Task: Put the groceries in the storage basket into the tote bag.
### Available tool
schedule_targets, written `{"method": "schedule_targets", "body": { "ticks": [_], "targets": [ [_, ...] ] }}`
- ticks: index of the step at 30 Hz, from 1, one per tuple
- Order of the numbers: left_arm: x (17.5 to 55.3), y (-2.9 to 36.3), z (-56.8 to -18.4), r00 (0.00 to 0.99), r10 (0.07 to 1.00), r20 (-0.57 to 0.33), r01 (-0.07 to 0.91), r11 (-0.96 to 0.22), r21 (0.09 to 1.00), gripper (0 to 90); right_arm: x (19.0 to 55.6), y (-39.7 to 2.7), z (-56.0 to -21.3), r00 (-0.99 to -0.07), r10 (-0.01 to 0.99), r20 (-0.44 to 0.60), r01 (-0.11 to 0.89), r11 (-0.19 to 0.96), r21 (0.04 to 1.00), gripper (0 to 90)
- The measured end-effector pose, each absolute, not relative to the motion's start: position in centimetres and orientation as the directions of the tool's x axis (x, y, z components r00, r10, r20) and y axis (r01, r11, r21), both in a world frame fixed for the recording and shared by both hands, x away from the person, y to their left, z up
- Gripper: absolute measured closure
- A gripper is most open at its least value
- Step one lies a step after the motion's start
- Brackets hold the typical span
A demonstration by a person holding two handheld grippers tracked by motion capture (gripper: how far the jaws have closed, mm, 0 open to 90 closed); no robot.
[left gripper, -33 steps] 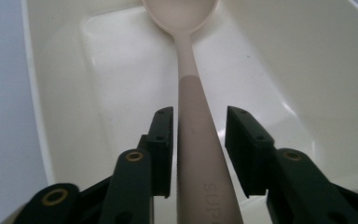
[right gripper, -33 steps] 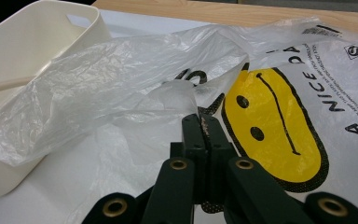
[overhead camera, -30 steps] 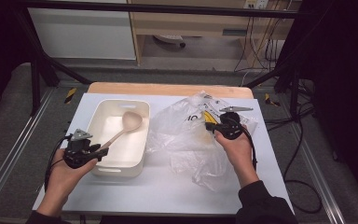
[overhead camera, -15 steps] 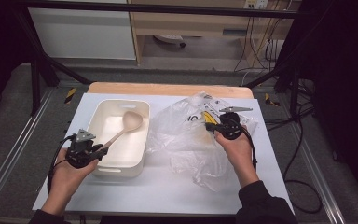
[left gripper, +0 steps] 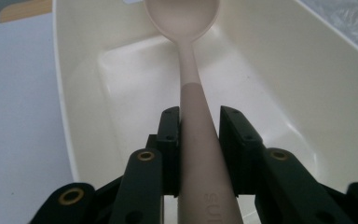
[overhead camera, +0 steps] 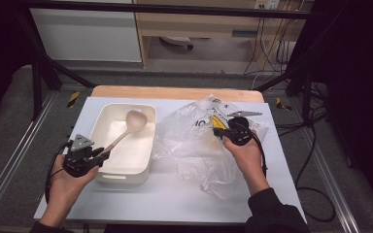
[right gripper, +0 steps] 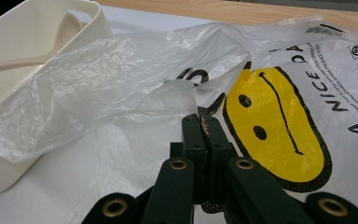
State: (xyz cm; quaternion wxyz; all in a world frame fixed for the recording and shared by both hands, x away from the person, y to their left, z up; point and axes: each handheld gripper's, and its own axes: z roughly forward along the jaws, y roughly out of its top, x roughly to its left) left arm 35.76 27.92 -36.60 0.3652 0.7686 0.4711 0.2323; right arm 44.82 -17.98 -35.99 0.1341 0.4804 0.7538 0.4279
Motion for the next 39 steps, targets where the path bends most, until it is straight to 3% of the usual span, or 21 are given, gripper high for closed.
{"method": "schedule_targets", "body": {
  "ticks": [19, 39],
  "targets": [
    [32.6, 27.6, -33.0, 0.541, 0.841, -0.008, 0.458, -0.287, 0.841, 69.8, 45.1, -17.8, -34.4, -0.519, 0.830, 0.202, 0.603, 0.188, 0.776, 90.0],
    [29.5, 22.2, -32.1, 0.711, 0.703, 0.008, 0.386, -0.400, 0.831, 69.8, 45.2, -17.7, -34.2, -0.531, 0.821, 0.209, 0.609, 0.198, 0.768, 90.0]
  ]
}}
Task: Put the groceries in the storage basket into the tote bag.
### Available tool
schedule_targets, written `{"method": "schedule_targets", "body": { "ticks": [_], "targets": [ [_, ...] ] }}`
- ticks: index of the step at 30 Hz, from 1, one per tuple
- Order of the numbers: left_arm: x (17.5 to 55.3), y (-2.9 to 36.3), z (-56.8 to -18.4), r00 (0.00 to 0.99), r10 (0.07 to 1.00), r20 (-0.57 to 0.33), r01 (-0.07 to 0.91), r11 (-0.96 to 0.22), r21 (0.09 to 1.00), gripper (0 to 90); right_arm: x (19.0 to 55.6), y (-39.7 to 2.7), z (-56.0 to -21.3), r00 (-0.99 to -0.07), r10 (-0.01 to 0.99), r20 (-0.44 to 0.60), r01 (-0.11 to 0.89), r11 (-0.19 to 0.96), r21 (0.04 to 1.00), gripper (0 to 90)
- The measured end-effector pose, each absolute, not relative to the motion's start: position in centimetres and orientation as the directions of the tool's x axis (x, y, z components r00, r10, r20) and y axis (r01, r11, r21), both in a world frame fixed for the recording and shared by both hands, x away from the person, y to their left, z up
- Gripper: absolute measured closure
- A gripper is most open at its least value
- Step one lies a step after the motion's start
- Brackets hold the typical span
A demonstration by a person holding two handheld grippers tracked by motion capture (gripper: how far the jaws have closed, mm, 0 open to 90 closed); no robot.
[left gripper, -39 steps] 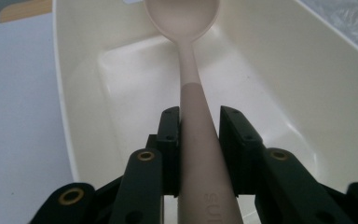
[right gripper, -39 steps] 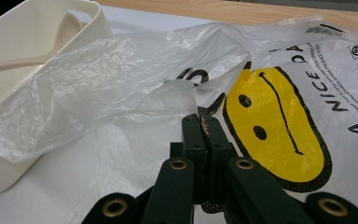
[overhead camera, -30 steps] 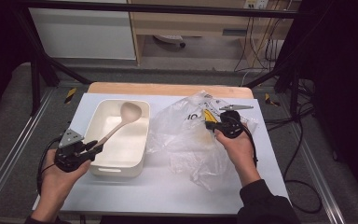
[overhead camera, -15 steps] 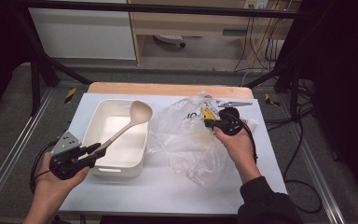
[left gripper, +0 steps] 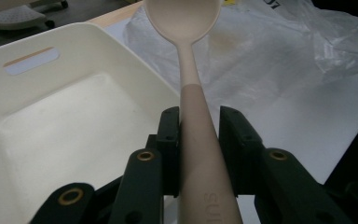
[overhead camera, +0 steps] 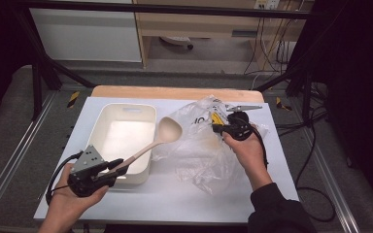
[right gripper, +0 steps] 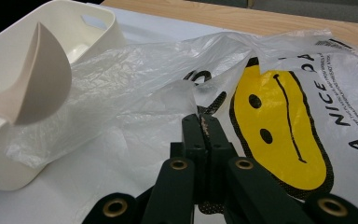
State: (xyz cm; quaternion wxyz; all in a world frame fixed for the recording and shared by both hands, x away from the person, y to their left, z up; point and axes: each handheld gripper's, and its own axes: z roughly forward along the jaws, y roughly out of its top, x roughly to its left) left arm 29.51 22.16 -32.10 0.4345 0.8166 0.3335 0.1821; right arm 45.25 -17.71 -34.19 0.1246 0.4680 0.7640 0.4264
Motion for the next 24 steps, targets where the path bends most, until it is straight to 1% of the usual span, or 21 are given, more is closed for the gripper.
{"method": "schedule_targets", "body": {
  "ticks": [10, 24],
  "targets": [
    [28.6, 18.4, -33.2, 0.781, 0.625, 0.005, 0.368, -0.467, 0.804, 69.9, 45.3, -18.0, -34.2, -0.534, 0.819, 0.210, 0.609, 0.201, 0.767, 90.0],
    [29.9, 15.7, -35.7, 0.789, 0.613, -0.022, 0.394, -0.479, 0.785, 69.9, 45.1, -17.8, -34.3, -0.544, 0.813, 0.207, 0.609, 0.213, 0.764, 90.0]
  ]
}}
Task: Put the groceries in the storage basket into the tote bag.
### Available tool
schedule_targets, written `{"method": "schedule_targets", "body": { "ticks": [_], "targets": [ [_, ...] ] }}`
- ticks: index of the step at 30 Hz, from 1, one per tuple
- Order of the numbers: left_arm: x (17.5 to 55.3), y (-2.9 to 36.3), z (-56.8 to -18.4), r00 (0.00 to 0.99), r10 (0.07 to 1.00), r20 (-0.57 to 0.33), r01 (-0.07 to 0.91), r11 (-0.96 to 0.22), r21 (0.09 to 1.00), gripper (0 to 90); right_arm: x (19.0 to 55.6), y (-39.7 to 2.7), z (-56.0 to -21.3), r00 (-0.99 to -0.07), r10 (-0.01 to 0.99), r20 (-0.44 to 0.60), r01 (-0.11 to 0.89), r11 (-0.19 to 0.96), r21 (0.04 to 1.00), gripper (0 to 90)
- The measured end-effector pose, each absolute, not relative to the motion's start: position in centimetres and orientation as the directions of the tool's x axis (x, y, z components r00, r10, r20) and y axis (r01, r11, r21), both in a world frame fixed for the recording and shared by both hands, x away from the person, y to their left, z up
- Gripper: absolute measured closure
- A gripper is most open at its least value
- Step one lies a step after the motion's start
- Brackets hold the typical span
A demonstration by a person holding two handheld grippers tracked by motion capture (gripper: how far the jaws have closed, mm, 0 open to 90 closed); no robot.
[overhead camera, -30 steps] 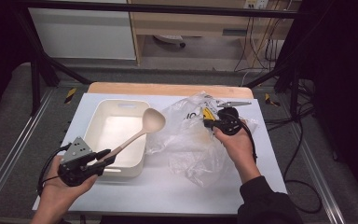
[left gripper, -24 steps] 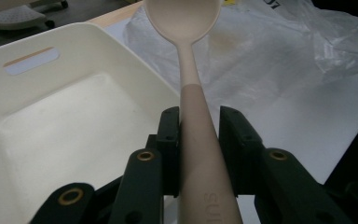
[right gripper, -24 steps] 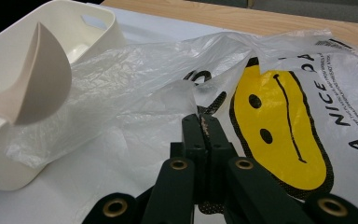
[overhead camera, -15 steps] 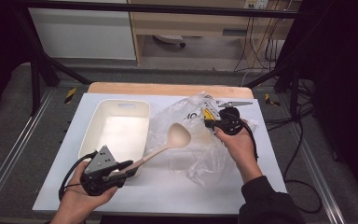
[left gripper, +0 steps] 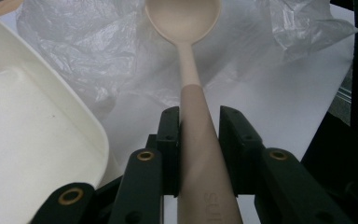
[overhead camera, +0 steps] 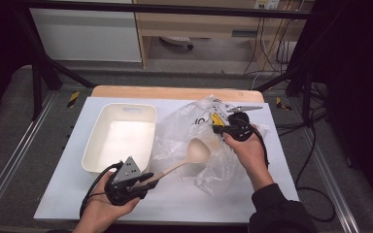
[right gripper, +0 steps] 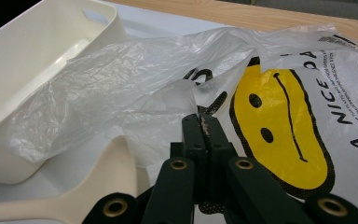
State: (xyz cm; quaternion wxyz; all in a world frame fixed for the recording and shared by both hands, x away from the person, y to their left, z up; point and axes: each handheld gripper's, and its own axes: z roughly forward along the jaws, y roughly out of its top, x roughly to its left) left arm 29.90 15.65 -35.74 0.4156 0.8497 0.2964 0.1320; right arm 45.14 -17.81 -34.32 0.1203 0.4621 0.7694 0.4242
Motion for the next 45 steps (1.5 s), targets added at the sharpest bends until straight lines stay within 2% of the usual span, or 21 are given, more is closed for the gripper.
{"method": "schedule_targets", "body": {
  "ticks": [33, 45],
  "targets": [
    [35.9, 6.8, -39.3, 0.775, 0.631, -0.027, 0.392, -0.447, 0.804, 69.9, 44.0, -17.4, -35.3, -0.589, 0.784, 0.196, 0.599, 0.261, 0.757, 90.0],
    [37.6, 4.8, -40.4, 0.775, 0.632, -0.014, 0.372, -0.437, 0.819, 69.9, 43.7, -16.9, -35.4, -0.615, 0.765, 0.191, 0.583, 0.278, 0.763, 90.0]
  ]
}}
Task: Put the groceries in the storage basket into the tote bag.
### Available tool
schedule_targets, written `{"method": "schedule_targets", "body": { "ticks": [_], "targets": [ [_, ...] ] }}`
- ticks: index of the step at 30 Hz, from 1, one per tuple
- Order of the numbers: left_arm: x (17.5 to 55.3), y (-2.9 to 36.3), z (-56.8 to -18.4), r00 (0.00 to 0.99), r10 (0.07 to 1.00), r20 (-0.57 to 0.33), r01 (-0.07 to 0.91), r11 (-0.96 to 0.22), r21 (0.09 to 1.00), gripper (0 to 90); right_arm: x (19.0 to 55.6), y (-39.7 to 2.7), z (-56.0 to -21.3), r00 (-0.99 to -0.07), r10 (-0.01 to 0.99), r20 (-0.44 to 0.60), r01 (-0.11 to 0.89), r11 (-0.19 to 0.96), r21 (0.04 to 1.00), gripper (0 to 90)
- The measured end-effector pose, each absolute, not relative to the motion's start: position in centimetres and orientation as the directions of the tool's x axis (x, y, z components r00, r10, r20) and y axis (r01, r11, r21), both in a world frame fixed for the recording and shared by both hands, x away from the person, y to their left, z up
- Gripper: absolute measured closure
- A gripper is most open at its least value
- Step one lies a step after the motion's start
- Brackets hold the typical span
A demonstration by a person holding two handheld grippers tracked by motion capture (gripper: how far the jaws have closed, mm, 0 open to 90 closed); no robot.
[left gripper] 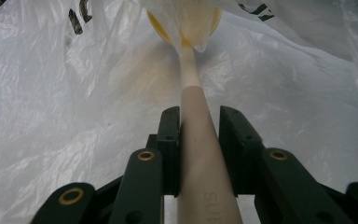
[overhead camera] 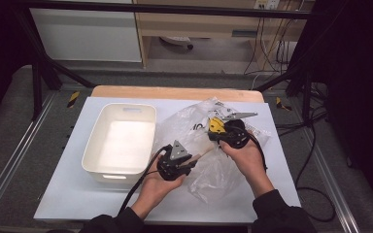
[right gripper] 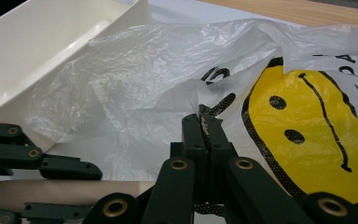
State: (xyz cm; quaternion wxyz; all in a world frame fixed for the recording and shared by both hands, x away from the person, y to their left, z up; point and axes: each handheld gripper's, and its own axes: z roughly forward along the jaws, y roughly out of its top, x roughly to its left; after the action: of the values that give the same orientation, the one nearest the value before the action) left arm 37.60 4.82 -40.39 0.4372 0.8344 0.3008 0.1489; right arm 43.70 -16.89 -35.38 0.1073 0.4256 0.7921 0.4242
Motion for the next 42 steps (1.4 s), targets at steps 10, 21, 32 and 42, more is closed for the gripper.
{"method": "schedule_targets", "body": {
  "ticks": [10, 21, 32, 42],
  "targets": [
    [38.7, 3.2, -41.0, 0.778, 0.628, -0.010, 0.352, -0.423, 0.835, 70.0, 43.5, -16.4, -35.7, -0.627, 0.757, 0.184, 0.578, 0.294, 0.761, 90.0],
    [40.0, 2.1, -41.4, 0.770, 0.638, -0.007, 0.344, -0.405, 0.847, 70.0, 43.2, -16.4, -36.0, -0.635, 0.749, 0.189, 0.579, 0.300, 0.758, 90.0],
    [40.3, 1.3, -41.7, 0.770, 0.639, -0.005, 0.337, -0.399, 0.853, 70.1, 43.2, -16.5, -36.2, -0.633, 0.751, 0.186, 0.582, 0.304, 0.754, 90.0],
    [40.1, 0.7, -41.8, 0.782, 0.623, -0.008, 0.329, -0.402, 0.854, 70.2, 43.5, -16.6, -36.4, -0.629, 0.755, 0.186, 0.587, 0.305, 0.750, 90.0]
  ]
}}
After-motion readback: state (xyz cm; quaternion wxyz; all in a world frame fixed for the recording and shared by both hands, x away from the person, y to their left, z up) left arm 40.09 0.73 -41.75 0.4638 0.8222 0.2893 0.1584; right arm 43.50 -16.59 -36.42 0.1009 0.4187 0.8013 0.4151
